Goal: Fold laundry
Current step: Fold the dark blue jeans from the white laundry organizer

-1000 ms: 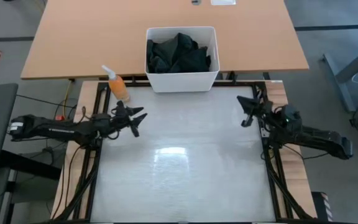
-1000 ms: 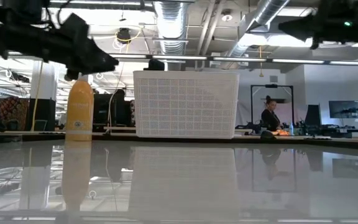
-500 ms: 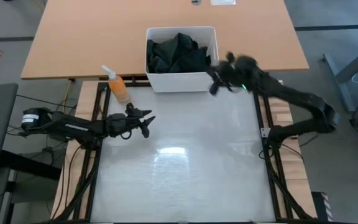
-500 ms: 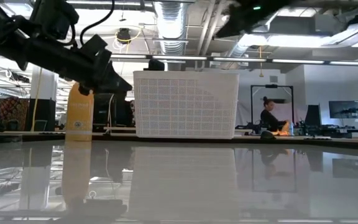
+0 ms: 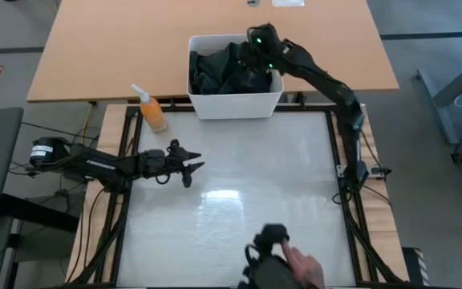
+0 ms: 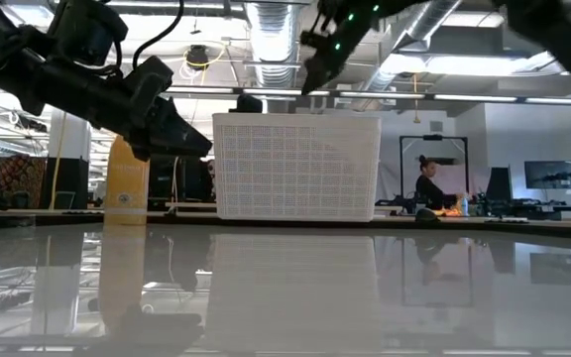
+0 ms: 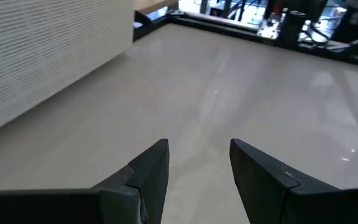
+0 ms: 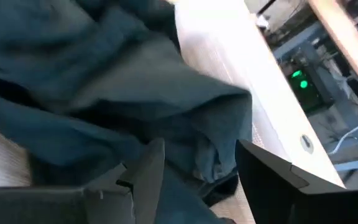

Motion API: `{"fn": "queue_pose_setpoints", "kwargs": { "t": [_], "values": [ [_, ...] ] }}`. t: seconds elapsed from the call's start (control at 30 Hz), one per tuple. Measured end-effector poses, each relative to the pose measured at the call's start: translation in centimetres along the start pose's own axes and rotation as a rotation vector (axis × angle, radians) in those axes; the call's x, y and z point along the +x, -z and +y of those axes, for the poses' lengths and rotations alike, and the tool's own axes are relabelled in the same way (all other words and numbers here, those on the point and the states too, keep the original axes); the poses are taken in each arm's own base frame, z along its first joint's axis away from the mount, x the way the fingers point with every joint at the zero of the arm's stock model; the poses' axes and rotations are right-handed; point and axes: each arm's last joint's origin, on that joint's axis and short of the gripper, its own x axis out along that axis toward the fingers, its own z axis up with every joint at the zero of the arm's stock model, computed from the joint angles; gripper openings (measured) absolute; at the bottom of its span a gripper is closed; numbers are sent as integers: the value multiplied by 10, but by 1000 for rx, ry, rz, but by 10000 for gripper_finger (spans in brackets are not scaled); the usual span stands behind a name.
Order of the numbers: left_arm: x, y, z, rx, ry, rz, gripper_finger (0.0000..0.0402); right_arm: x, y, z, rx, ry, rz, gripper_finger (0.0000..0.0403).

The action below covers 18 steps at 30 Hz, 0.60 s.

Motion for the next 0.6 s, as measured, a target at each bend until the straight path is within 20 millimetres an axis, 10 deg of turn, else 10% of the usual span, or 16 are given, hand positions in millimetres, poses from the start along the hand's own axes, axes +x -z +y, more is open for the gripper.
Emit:
{"fn": "queue_pose_setpoints", "kwargs": {
  "t": [0.6],
  "values": [
    [-2, 1, -6, 90, -8, -7, 160, 101, 37, -4, -114, 161, 42, 193]
  ]
}}
